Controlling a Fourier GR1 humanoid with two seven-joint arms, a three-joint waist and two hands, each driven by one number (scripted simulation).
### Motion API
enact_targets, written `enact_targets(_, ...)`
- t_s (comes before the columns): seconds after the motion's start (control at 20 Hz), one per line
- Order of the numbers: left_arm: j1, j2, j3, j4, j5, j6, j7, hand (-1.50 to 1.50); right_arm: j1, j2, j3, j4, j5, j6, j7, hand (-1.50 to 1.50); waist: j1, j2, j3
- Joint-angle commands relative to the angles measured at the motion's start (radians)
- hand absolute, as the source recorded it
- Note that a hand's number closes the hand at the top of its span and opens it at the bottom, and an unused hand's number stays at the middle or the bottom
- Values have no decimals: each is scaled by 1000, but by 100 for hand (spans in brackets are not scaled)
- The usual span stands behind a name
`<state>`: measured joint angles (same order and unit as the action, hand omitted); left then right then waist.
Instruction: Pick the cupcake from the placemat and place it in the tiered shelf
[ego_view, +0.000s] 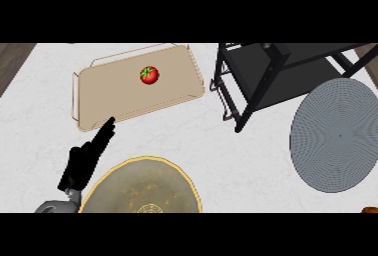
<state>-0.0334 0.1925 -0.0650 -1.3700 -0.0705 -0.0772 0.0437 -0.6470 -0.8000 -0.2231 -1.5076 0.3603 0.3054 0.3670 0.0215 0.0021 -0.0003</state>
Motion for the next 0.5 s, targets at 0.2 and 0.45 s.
enact_targets(0.2, -14, -46, -25, 7, -33, 23, 15, 0, -290, 68, 99, 397, 141, -91, -115, 150, 7, 5, 0)
enact_targets(0.45, -8, -25, -9, -29, -20, 5, 31, 0, -425, 131, 181, 603, 235, -125, -205, 150, 23, 8, 0)
